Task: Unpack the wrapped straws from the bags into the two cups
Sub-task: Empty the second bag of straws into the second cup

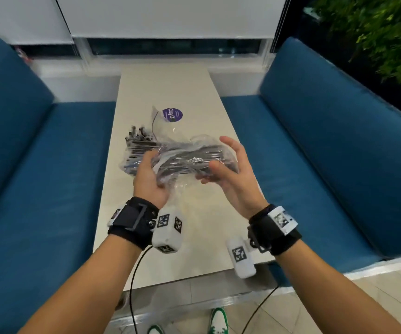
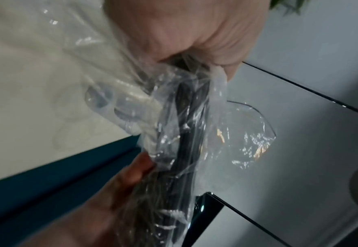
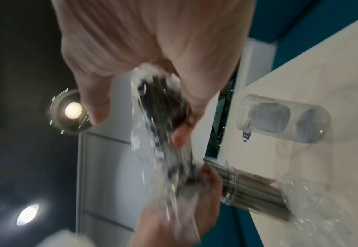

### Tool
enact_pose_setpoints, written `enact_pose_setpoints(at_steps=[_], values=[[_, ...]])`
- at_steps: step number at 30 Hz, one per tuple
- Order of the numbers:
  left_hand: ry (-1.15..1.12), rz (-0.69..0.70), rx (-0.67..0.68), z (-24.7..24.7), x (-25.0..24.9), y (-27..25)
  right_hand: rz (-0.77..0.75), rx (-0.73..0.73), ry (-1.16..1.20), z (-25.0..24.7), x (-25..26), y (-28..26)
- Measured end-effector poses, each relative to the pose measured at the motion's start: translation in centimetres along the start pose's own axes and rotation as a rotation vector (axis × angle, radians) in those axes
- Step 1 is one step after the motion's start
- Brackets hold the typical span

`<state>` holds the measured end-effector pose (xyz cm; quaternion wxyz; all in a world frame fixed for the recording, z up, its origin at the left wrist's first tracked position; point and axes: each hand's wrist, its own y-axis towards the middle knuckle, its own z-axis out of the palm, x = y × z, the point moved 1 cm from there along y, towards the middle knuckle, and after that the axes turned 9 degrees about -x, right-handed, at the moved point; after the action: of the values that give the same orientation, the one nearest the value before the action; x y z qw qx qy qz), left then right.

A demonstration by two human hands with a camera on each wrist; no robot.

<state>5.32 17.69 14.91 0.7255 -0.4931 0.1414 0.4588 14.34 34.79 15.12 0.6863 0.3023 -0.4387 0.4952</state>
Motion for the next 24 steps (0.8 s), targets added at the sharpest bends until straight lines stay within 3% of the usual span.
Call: enact_pose_setpoints(at_steps=[3,5,9,11,13,15,16,18,20,22,24], values=[[0.013,-0.008,0.05,1.1,0.6,-1.0,-0.292,-0.224,-0.144,1.3,-0.9,-0.6],[0.03,-0.043,0.073,1.5,1.4,-1.7,-0.402,-0.344,-0.166,1.5,-0.5,-0.2],[0.014,-0.149,0.143,1.0,2.7,-2.0,-0.306,-0.373,0.084,1.0,0.5,1.9],[0.051,-0.176,0.181,0.2,3.0,-1.9,-0.312,-0.416,0.079,0.6,1.0,2.9],[0.228,-0.178,0.205,-1.3,2.9,-1.6,-0.341,-0.494,0.049,-0.4,2.1,3.7],[0.557,-0.161,0.232,-3.0,1.7,-1.2,-0.343,-0.572,0.047,-1.9,3.4,4.5],[0.759,-0.081,0.218,-3.9,0.9,-1.0,-0.344,-0.595,0.037,-2.7,4.1,4.7],[1.078,0.26,0.134,-5.6,-0.6,-0.4,-0.341,-0.6,-0.018,-3.8,5.1,5.0],[1.206,0.602,0.101,-6.2,-2.0,0.2,-0.314,-0.555,-0.105,-4.1,5.4,5.1],[1.311,0.681,0.276,-5.5,-2.1,0.3,-0.274,-0.475,-0.185,-3.3,5.3,5.4],[1.392,0.552,0.464,-3.9,-1.3,0.1,-0.245,-0.362,-0.24,-1.5,4.9,5.7]])
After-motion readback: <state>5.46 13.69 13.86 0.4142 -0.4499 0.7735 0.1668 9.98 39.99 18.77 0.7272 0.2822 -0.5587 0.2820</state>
